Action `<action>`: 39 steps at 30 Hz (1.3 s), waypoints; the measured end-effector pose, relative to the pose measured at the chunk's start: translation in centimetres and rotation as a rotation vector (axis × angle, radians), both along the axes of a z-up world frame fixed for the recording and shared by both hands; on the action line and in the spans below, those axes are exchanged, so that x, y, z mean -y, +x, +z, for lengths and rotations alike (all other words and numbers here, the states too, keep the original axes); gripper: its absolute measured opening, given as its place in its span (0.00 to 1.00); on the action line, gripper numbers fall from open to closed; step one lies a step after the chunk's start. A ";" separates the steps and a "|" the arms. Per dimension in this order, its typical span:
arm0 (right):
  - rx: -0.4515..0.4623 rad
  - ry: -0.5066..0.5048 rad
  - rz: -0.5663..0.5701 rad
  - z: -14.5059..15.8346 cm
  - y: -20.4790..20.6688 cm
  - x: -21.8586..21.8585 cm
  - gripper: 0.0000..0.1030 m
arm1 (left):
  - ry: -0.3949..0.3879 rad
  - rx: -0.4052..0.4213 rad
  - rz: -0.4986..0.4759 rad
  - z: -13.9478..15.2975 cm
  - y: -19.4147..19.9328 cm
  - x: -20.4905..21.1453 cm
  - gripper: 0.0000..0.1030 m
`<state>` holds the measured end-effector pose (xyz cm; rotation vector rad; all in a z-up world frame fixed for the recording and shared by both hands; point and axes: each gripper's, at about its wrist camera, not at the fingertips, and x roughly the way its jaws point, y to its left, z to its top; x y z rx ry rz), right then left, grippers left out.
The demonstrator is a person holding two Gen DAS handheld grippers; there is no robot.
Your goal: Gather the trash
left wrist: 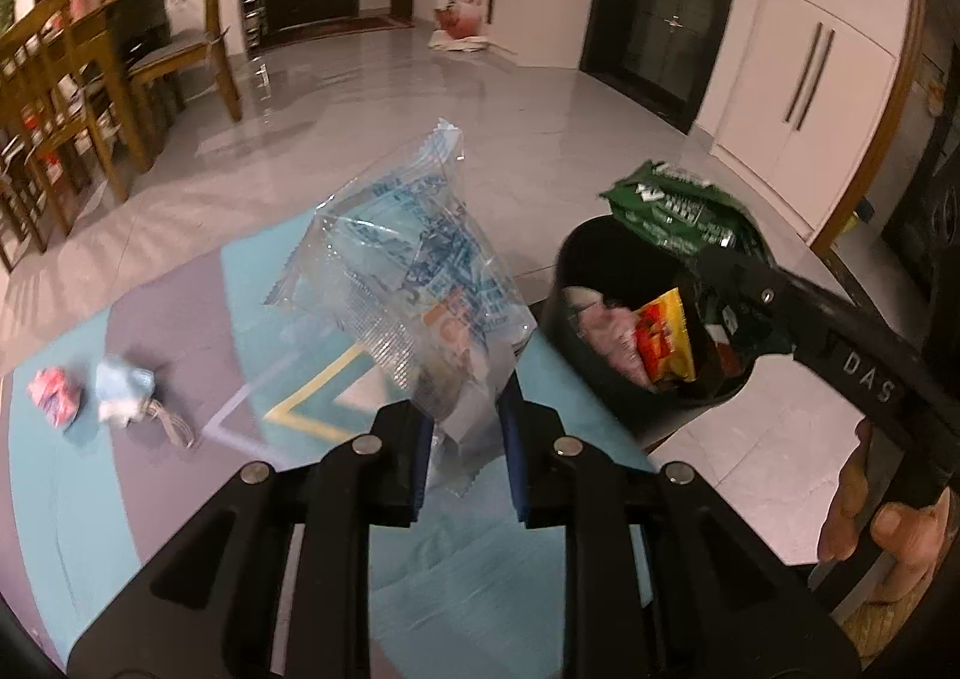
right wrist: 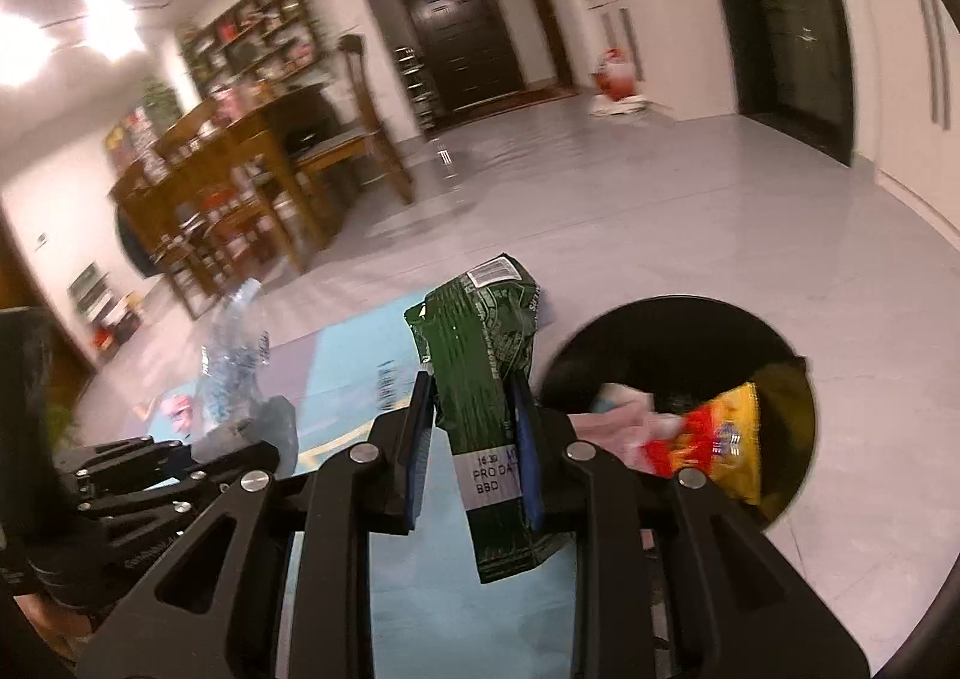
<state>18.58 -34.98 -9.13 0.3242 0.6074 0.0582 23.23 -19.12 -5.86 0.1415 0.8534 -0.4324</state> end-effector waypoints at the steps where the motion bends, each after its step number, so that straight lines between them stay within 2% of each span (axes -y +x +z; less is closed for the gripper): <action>1: -0.009 0.014 -0.019 -0.1 0.0 0.7 0.26 | 0.003 0.005 -0.012 0.0 0.3 0.9 0.22; 7: -0.024 0.006 -0.119 -0.5 0.0 3.4 0.25 | 0.018 0.001 -0.067 -0.5 1.0 4.5 0.22; 12: -0.035 0.042 -0.157 -0.8 0.2 5.3 0.26 | 0.032 -0.014 -0.097 -1.3 1.5 6.8 0.22; 29: -0.053 0.095 -0.199 -1.3 0.1 7.0 0.26 | 0.076 -0.022 -0.130 -3.5 2.1 10.1 0.25; 39: -0.101 0.109 -0.217 -1.8 1.0 7.2 0.26 | 0.090 -0.036 -0.137 -4.6 2.9 11.5 0.26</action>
